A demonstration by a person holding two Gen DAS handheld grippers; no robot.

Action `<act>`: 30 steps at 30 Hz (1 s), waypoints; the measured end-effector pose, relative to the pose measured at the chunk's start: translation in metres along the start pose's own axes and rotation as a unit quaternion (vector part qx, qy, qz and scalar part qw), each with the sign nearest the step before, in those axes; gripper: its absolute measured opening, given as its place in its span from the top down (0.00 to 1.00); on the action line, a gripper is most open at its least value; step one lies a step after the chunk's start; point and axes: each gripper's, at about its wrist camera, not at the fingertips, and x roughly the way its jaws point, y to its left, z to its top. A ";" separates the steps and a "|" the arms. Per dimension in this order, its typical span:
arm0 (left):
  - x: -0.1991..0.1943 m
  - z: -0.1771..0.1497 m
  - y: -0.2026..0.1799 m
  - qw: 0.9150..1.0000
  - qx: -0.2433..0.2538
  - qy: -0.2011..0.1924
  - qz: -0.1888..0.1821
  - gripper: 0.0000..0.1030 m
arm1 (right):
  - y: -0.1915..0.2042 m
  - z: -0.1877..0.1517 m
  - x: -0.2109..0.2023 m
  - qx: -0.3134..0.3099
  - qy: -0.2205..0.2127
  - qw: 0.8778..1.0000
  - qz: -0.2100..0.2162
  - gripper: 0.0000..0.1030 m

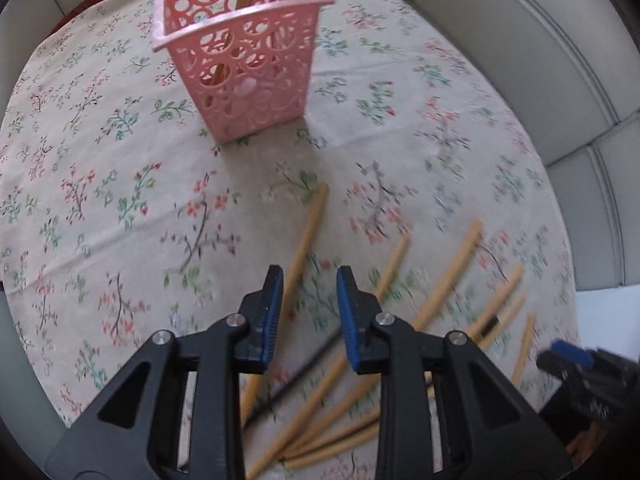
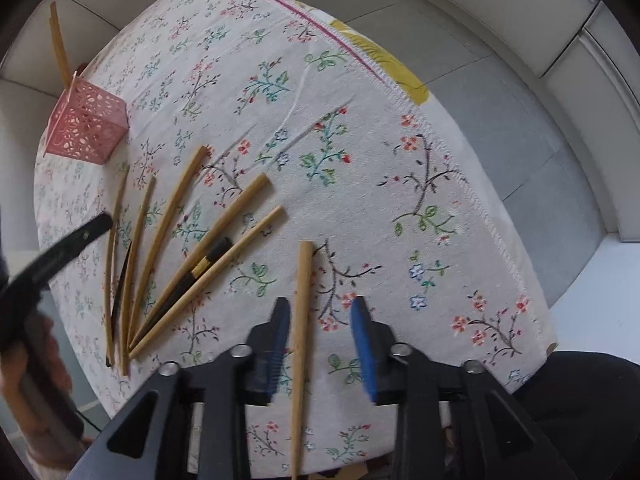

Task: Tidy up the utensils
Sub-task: 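Close the right tool on a wooden stick while the left tool lifts its stick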

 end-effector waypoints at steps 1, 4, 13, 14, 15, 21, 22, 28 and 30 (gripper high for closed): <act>0.003 0.003 0.001 1.000 -0.001 0.001 0.003 0.72 | -0.007 0.001 0.000 0.003 0.001 1.000 0.000 0.61; 0.010 0.009 0.002 1.000 -0.001 0.007 -0.003 0.72 | -0.012 0.008 0.002 0.009 0.008 1.000 -0.004 0.59; 0.022 0.017 -0.007 0.999 0.030 -0.004 0.029 0.92 | 0.002 0.023 0.031 0.025 0.022 0.999 -0.023 0.58; 0.021 0.014 -0.005 0.998 0.030 -0.014 0.045 0.94 | 0.005 0.024 0.032 0.025 0.018 0.999 -0.027 0.60; 0.018 0.011 -0.002 0.998 0.028 -0.022 0.055 0.94 | 0.008 0.025 0.033 0.026 0.013 0.999 -0.033 0.67; -0.042 -0.020 0.012 0.995 -0.006 -0.092 0.023 0.94 | 0.017 0.026 0.034 0.021 -0.023 0.999 -0.032 0.93; -0.054 -0.026 0.014 0.994 -0.012 -0.104 0.018 0.94 | 0.016 0.025 0.033 0.020 -0.031 0.999 -0.023 0.93; -0.088 -0.048 0.021 0.991 -0.035 -0.132 -0.006 0.94 | 0.022 0.005 -0.005 -0.018 -0.099 0.995 0.009 0.93; -0.098 -0.054 0.021 0.989 -0.048 -0.142 -0.014 0.94 | 0.028 -0.005 -0.030 -0.042 -0.138 0.989 0.026 0.93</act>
